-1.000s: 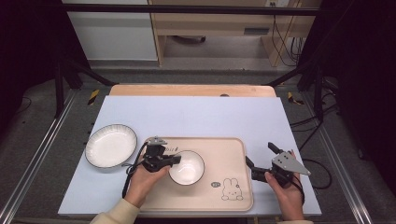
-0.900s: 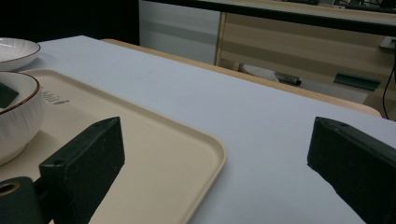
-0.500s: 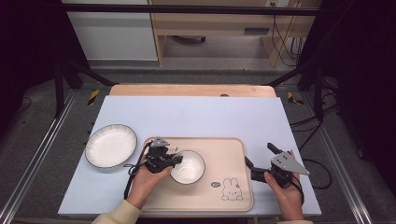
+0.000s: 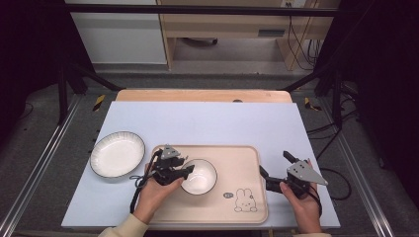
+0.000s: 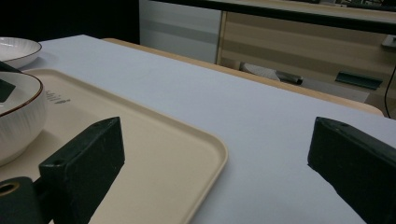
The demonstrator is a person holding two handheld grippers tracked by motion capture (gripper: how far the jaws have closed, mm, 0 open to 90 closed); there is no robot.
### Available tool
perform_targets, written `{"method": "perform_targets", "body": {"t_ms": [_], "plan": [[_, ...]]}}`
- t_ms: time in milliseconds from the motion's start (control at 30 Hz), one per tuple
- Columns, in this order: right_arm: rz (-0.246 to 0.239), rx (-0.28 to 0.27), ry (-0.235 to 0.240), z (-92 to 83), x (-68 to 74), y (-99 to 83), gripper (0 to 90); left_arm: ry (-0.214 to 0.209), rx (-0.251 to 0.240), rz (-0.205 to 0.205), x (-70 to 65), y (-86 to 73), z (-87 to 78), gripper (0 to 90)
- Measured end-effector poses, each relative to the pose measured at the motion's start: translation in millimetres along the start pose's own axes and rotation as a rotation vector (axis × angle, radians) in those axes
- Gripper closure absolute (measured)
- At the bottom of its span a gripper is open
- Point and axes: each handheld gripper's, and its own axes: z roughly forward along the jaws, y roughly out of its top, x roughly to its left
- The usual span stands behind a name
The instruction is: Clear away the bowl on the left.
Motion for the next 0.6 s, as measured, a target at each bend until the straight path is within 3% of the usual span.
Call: {"method": "perform_targets", "body": {"t_ms": [333,433,600], "plan": [[0.001,0.001,0.0,-0.4,0.3,0.1,3.9,-0.009,-0.042,0.027,1.5,1.1,-4.5,38.9],[0.002,-0.002,0.0,-0.6,0.1,0.0,3.9,0.03,-0.063,0.022,1.7,1.7,-5.7,29.8],[-0.001,-0.001,0.001,-0.4,0.5,-0.1,3.9,0.025,-0.078,0.017,2.4,2.2,-6.7,23.4]]}}
